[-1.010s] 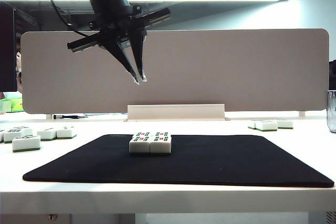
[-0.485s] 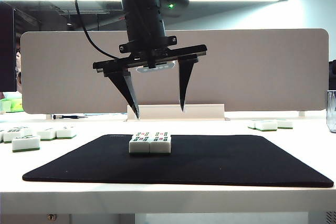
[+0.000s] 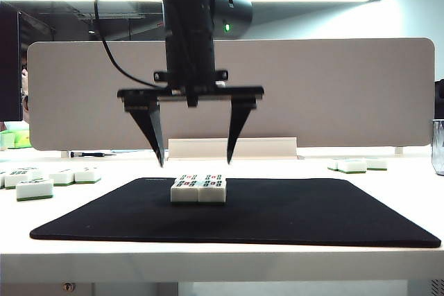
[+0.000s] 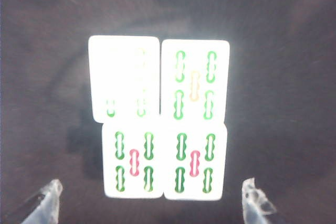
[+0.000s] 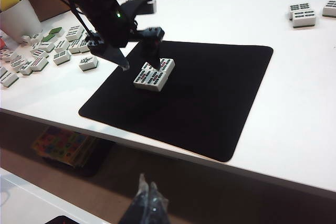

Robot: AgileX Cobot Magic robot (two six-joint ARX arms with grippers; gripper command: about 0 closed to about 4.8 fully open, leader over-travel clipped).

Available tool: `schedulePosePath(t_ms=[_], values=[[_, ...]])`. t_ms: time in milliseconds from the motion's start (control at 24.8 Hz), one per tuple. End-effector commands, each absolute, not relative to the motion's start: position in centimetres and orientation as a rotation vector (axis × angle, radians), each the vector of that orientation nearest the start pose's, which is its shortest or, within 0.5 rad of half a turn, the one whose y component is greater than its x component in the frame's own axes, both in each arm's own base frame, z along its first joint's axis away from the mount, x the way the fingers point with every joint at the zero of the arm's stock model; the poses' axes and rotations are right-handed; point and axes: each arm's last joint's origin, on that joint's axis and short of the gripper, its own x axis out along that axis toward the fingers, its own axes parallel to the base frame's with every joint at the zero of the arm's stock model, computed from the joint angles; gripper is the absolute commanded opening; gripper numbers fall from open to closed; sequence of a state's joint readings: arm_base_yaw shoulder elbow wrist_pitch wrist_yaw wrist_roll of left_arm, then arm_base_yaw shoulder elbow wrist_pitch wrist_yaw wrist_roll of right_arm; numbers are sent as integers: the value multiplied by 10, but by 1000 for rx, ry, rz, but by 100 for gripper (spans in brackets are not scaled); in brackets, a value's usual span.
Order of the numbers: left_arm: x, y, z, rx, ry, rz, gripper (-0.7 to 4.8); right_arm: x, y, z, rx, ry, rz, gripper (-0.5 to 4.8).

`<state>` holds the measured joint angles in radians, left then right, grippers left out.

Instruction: Arrange four mahjong tiles into a neat stack, creating two layers of paired tiles.

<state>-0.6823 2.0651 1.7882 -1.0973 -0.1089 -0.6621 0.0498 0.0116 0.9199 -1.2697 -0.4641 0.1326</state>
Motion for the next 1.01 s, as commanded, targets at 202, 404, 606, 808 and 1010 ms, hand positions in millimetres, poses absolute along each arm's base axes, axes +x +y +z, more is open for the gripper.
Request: schedulePosePath(t_ms=[202, 404, 606, 808, 1010], values=[[330, -264, 218, -7, 1362, -31, 479, -56, 10, 305, 194, 359, 486, -1], [330, -269, 214, -2, 1360, -49, 479, -56, 10, 305, 194, 359, 486, -1], [332, -270, 205, 9, 1376, -40, 479, -56, 10, 305, 194, 359, 486, -1], [333, -272, 196, 29, 1394, -38, 479, -56, 10, 305, 194, 359, 486, -1], [333, -271, 196, 38, 1397, -41, 355, -56, 10, 305, 194, 359, 486, -1]])
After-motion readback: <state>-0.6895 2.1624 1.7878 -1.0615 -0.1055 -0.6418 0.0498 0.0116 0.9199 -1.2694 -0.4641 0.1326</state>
